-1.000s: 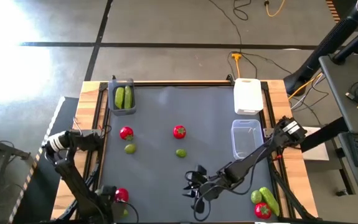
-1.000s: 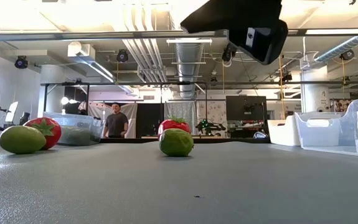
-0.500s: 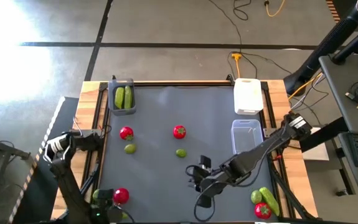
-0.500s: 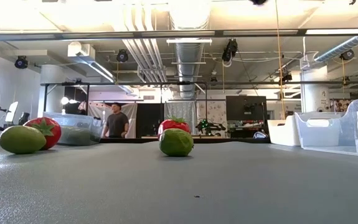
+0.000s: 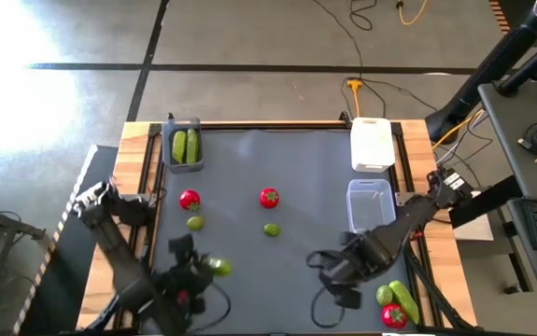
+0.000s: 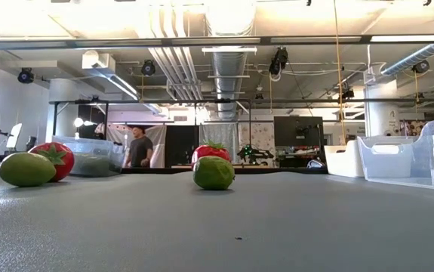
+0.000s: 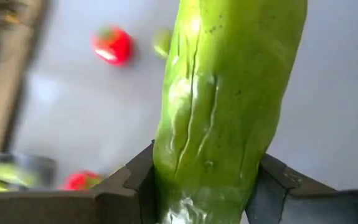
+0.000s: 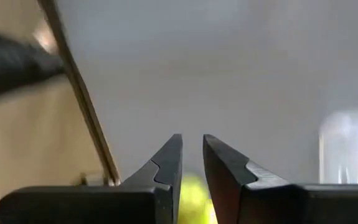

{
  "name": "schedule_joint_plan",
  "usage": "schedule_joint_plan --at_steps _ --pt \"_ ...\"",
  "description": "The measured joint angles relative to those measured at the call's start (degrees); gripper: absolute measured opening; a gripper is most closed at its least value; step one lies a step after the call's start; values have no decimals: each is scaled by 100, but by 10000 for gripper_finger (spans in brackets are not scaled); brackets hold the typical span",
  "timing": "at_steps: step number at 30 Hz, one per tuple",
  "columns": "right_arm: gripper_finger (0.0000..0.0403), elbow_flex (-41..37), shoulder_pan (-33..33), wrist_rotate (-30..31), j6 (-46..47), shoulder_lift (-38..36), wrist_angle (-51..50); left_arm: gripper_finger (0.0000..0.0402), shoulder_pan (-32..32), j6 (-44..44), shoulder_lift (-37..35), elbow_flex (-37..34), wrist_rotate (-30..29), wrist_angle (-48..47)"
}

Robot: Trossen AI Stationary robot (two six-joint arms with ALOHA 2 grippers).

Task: Sort produce into baskets
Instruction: Put the cucumber into the black bin

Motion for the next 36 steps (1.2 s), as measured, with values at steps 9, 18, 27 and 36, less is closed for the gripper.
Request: schedule_joint_plan --at_steps 9,18,27,36 --pt "106 -13 697 -148 631 -90 -562 151 1965 579 -1278 -1407 -728 150" --pt "213 -17 1269 654 2211 -233 -1347 152 5519 1779 -2984 -3589 393 1916" --pt "284 -635 1710 883 3520 -431 -1249 152 9633 2631 -3254 -4743 1709 3727" --pt "285 -1797 1967 566 5485 -1379 -351 154 10658 2688 -2565 -4731 2301 4424"
